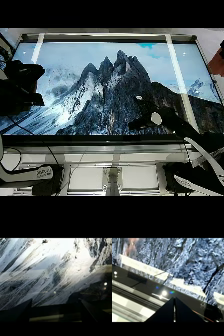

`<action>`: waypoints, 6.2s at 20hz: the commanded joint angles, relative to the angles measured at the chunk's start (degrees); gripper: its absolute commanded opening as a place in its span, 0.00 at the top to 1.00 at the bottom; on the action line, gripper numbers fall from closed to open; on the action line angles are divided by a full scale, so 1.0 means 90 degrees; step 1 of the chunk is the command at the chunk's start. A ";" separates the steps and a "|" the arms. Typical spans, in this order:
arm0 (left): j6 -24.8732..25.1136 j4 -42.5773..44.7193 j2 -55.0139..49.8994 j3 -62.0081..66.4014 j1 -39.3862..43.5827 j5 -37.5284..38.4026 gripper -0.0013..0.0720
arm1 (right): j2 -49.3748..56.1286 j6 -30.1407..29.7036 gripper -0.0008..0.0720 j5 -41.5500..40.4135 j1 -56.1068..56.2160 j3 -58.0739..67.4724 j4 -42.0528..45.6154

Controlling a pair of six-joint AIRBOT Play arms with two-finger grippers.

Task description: Fold the clothes and pants, and hang the long-sleeved shirts on hangers.

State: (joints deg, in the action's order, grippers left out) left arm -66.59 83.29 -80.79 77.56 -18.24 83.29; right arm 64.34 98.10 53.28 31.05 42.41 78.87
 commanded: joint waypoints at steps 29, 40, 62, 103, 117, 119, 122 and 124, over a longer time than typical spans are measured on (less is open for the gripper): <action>0.0134 0.3857 -0.0512 0.0002 -0.0449 -0.1734 0.97 | 0.0000 -0.0005 0.97 -0.0289 0.0007 -0.0002 -0.0044; 0.0158 0.3684 -0.0554 0.0002 -0.1192 -0.2538 0.45 | 0.0000 -0.0002 0.97 -0.0299 0.0007 -0.0002 -0.0143; 0.0663 0.3810 -0.1115 0.0002 -0.1239 -0.3308 0.76 | 0.0000 0.0002 0.97 -0.0284 0.0007 -0.0002 -0.0607; 0.0556 0.1382 0.0855 0.2620 0.5540 0.0216 0.97 | 0.0517 -0.5700 0.21 -0.2327 0.1134 0.1146 -0.1848; 0.0260 0.1406 0.1464 0.2623 0.5758 0.0474 0.97 | 0.1943 -0.4787 0.25 -0.3449 0.1277 0.1664 -0.2001; 0.0221 0.1406 0.1477 0.2623 0.5758 0.0464 0.97 | 0.2091 -0.4787 0.25 -0.3463 0.1416 0.1664 -0.2086; 0.0192 0.1406 0.1477 0.2623 0.5758 0.0466 0.97 | 0.2370 -0.4787 0.36 -0.3599 0.1569 0.1664 -0.2280; 0.0131 0.1406 0.1477 0.2650 0.5758 0.0466 0.97 | 0.2470 -0.4784 0.42 -0.3718 0.1581 0.1664 -0.2382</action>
State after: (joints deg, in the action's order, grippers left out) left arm -64.66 95.92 -67.59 101.21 33.54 87.55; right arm 85.03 54.89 21.23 44.62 57.36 59.13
